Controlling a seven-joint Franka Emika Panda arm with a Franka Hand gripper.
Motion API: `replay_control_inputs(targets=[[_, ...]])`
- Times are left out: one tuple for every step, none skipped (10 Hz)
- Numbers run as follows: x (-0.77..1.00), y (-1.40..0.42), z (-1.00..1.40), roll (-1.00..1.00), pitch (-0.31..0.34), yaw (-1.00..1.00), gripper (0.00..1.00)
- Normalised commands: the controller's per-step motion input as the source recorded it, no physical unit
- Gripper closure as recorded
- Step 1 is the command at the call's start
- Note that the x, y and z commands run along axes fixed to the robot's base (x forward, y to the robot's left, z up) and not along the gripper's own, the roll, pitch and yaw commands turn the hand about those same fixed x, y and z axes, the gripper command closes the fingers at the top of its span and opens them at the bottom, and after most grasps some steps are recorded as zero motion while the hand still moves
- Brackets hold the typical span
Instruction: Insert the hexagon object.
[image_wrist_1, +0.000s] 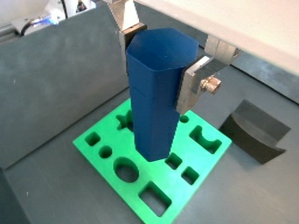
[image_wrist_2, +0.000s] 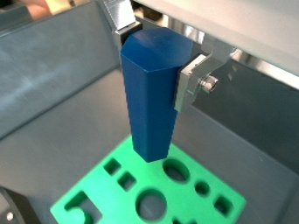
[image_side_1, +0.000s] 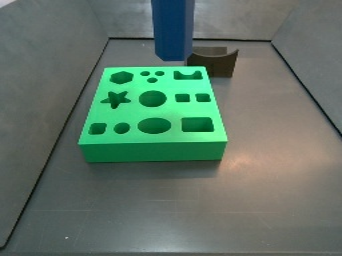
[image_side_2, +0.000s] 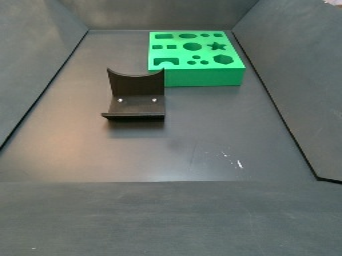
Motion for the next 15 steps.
replay_control_inputs(targets=[[-0.75, 0.44, -0.35, -0.1, -0.059, -0.31, 1.0], [-0.42, 0.63, -0.48, -0.16, -0.086, -0.15, 1.0], [-0.31, 0.09, -0.48, -0.29, -0.124, -0.57, 1.0], [-0.3, 0.0, -0.37, -0.34, -0.171, -0.66, 1.0], [-0.37, 0.19, -0.27, -0.26, -0.153, -0.48, 1.0], [0.0, 0.61, -0.39, -0.26, -0.131, -0.17, 1.0], [0.03, 0.89, -0.41, -0.15, -0.083, 0.0, 1.0], [0.0, 1.0, -0.32, 0.0, -0.099, 0.0, 1.0], [0.0, 1.0, -0.26, 0.0, -0.101, 0.0, 1.0], [-0.5, 0.62, -0.19, 0.05, -0.157, -0.29, 1.0], [-0.57, 0.27, -0.2, 0.02, -0.151, -0.61, 1.0], [-0.51, 0.17, -0.3, 0.0, -0.103, -0.73, 1.0], [-0.58, 0.17, -0.24, 0.05, -0.084, -0.65, 1.0], [-0.56, 0.19, -0.18, 0.03, -0.02, -0.37, 1.0], [-0.24, 0.25, -0.18, 0.01, -0.016, -0.03, 1.0]])
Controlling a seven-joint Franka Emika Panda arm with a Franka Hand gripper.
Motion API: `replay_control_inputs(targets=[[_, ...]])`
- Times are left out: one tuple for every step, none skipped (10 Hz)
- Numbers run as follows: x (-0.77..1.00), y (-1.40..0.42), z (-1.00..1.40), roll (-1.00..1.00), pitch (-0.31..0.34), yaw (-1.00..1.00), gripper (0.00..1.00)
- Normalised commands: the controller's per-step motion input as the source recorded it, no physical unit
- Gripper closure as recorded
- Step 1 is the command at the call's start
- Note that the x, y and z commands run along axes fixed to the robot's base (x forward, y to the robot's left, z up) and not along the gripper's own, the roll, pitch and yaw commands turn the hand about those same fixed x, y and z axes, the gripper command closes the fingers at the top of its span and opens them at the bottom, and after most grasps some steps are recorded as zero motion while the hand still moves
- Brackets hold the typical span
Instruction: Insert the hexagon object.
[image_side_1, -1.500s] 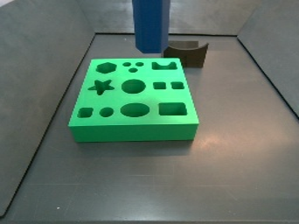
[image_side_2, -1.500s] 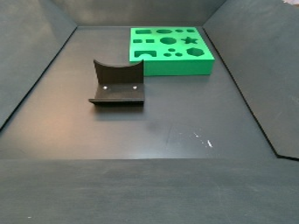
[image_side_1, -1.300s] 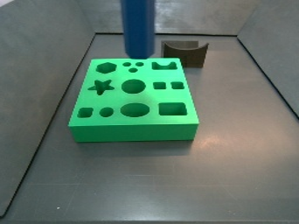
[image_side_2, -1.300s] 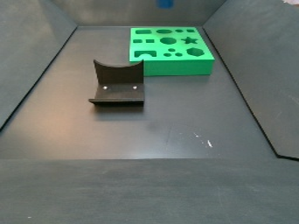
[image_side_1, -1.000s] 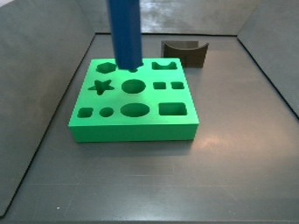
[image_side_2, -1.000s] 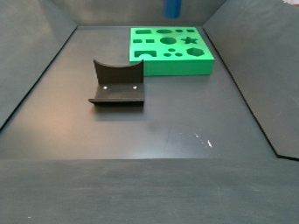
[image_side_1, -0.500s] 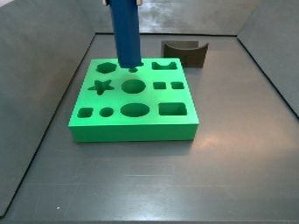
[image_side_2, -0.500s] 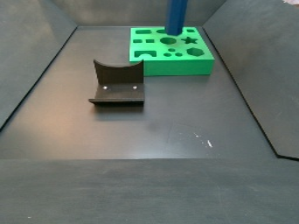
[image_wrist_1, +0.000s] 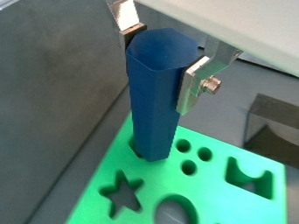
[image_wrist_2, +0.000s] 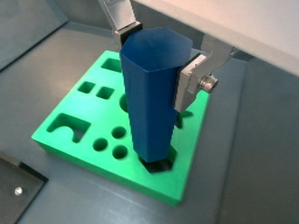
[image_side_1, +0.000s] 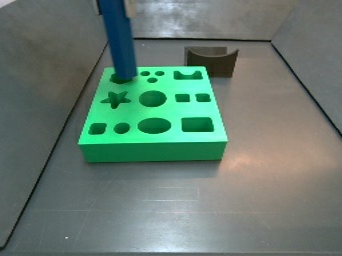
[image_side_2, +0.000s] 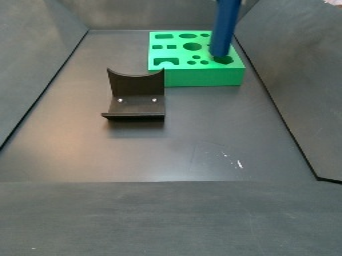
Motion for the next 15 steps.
replay_control_inputs(targets=[[0.0, 0.13, -0.19, 0.02, 0.0, 0.1, 1.0], [0.0, 0.09, -0.23, 0.04, 0.0, 0.11, 1.0], [0.0, 0.03, -0.37, 0.07, -0.014, 0.18, 1.0], [0.09, 0.0, -0.43, 0.01, 0.0, 0.19, 1.0], [0.2, 0.0, -0.43, 0.0, 0.0, 0.13, 1.0], [0.32, 0.0, -0.5, 0.0, 0.011, 0.14, 1.0], [0.23, -0.03, -0.46, 0.06, 0.064, -0.03, 1.0], [-0.06, 0.0, -0.29, -0.03, 0.0, -0.19, 1.0], [-0.26, 0.0, -0.22, 0.0, -0.001, -0.09, 1.0], [-0.41, 0.0, -0.19, 0.0, 0.0, -0.16, 1.0], [-0.61, 0.02, -0.14, -0.05, -0.016, -0.33, 1.0], [-0.69, 0.01, -0.06, -0.04, -0.02, -0.39, 1.0], [-0.29, 0.0, -0.13, -0.08, -0.019, -0.25, 1.0], [0.34, -0.03, -0.37, 0.0, 0.056, -0.12, 1.0], [0.57, 0.0, -0.42, 0.01, 0.157, -0.15, 1.0]])
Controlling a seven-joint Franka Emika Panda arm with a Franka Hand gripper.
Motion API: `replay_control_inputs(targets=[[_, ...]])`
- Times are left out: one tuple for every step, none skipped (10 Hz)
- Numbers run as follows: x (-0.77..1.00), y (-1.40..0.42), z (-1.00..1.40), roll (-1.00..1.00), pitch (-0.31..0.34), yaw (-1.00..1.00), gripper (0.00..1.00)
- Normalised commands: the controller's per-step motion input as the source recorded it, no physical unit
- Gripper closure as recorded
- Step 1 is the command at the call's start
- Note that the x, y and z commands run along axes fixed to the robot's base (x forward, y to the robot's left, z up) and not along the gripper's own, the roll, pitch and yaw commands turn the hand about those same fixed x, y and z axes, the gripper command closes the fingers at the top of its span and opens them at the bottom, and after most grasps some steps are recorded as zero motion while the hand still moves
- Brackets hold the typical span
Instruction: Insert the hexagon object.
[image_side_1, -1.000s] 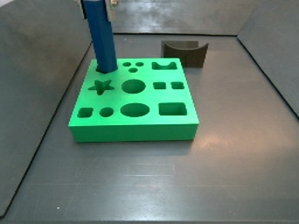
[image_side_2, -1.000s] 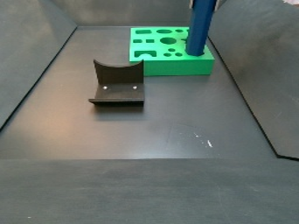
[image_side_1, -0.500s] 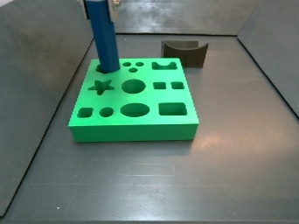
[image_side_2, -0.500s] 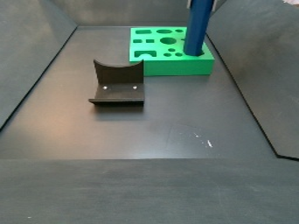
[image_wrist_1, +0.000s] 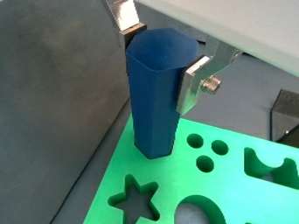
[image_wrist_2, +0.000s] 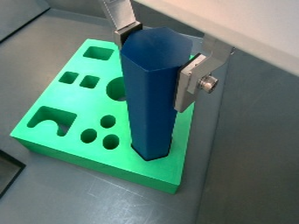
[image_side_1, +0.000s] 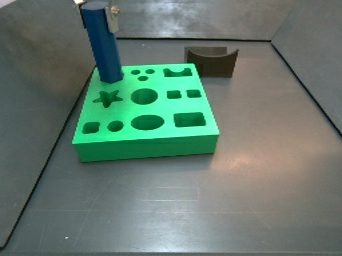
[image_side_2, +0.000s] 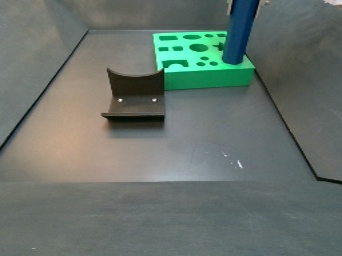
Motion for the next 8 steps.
replay_control_inputs(targets=[[0.65, 0.0, -0.44, 0.03, 0.187, -0.09, 1.0], [0.66, 0.03, -0.46, 0.0, 0.173, -0.08, 1.0], [0.75, 0.02, -0.41, 0.0, 0.186, -0.13, 1.0], [0.79, 0.01, -0.37, 0.0, 0.207, -0.13, 1.0], [0.73, 0.06, -0.32, 0.0, 0.213, -0.1, 1.0], [0.37, 0.0, -0.14, 0.0, 0.103, -0.01, 1.0], [0.06, 0.0, 0.0, 0.0, 0.02, -0.01, 1.0], [0.0, 0.0, 0.0, 0.0, 0.0, 0.0, 1.0]])
